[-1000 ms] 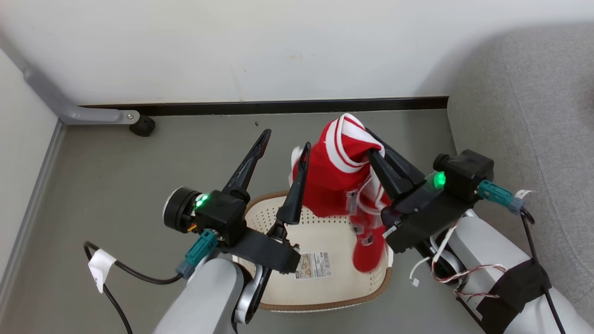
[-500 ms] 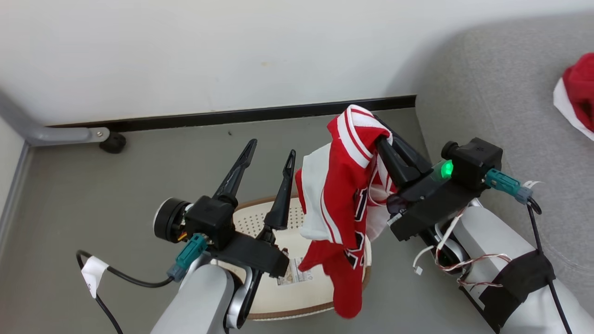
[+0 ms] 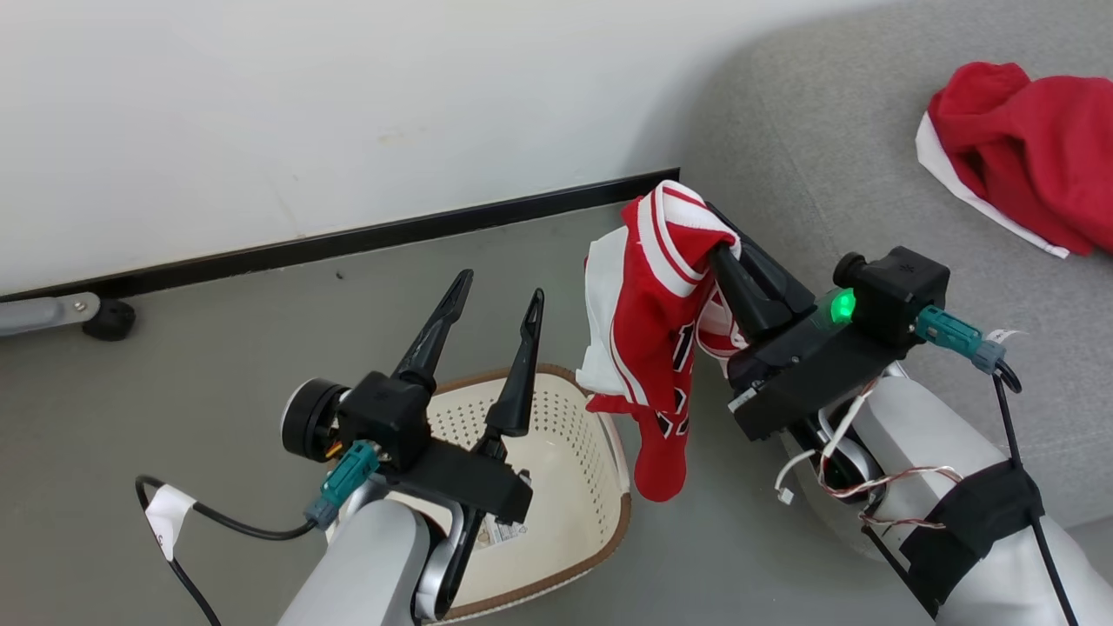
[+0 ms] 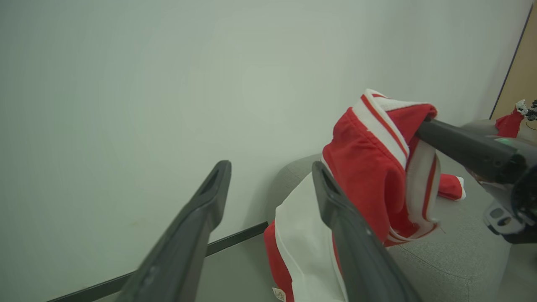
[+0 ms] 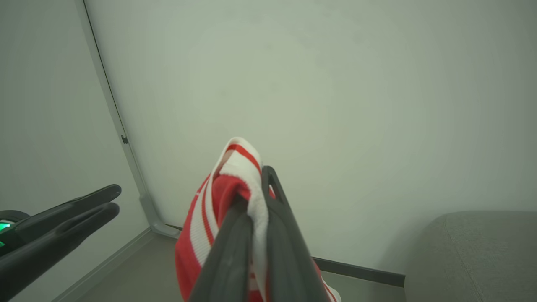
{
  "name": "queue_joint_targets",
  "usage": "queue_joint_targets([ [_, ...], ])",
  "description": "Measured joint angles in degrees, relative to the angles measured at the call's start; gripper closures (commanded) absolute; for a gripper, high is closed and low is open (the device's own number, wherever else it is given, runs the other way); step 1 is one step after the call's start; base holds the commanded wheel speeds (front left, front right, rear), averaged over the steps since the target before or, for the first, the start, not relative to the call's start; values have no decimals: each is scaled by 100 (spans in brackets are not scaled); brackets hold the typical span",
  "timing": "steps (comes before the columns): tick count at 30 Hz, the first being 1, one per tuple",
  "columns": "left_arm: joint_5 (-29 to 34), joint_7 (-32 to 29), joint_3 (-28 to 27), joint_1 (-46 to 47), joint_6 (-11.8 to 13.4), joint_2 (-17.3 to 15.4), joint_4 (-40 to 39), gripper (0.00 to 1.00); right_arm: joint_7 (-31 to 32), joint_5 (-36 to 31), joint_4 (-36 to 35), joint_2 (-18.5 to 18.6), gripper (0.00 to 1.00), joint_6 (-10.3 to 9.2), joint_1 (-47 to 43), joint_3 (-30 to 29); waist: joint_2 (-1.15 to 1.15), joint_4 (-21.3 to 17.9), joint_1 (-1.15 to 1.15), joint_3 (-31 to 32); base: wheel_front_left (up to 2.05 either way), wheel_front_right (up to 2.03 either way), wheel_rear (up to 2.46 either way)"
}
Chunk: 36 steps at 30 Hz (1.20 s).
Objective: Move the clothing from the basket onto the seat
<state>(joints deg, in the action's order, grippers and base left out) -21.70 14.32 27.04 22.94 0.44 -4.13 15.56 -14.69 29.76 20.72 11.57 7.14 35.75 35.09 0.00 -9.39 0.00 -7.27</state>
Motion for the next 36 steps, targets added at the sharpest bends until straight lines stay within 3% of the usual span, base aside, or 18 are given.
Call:
queue_joint_targets([
  [25,0,0,-115,-119,-204,27,83,0,0,-12,-101,-46,100,0,-135,-27,0,-1404,0,169,0,0,0],
  [36,11,0,26,-137,-275,101,120,0,0,-75,-387,322,100,0,-376,-338,0,-1894,0,199,0,0,0],
])
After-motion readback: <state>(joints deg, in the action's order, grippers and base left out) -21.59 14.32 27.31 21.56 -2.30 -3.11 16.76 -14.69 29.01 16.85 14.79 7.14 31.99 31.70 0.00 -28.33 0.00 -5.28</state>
